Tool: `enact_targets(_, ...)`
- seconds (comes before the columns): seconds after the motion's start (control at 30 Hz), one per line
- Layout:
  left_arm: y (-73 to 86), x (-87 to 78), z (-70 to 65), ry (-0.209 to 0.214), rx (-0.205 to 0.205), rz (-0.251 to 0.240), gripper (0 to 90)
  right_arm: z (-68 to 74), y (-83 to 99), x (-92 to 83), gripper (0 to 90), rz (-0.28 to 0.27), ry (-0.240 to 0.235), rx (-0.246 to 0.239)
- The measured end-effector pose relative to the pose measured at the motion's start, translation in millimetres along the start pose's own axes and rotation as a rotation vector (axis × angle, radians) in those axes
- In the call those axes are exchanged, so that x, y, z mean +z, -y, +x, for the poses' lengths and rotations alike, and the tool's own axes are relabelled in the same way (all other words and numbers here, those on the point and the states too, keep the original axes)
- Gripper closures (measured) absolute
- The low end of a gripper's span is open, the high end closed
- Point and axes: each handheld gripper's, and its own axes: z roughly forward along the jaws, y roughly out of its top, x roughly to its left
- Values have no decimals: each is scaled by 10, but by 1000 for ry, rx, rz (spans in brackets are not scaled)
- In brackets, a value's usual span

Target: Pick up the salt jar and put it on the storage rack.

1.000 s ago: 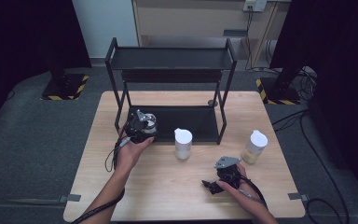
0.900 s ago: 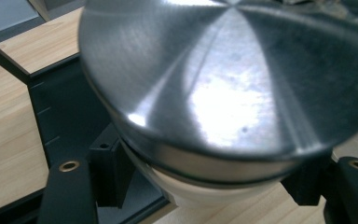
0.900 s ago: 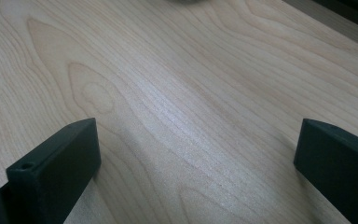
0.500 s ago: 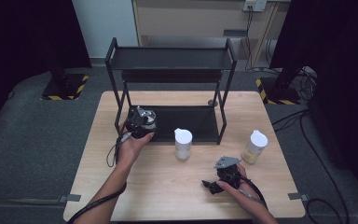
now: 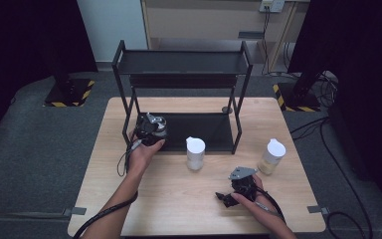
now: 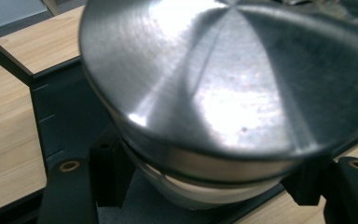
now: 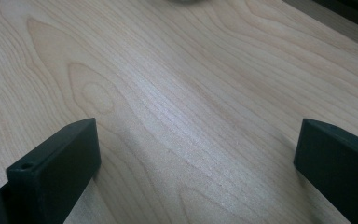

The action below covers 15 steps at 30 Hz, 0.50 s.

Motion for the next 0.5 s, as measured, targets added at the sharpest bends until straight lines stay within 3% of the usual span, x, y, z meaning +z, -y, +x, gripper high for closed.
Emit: enact_targets(0.5, 68, 166, 22, 0, -21, 6, 295, 0, 0, 0, 10, 0, 0, 0)
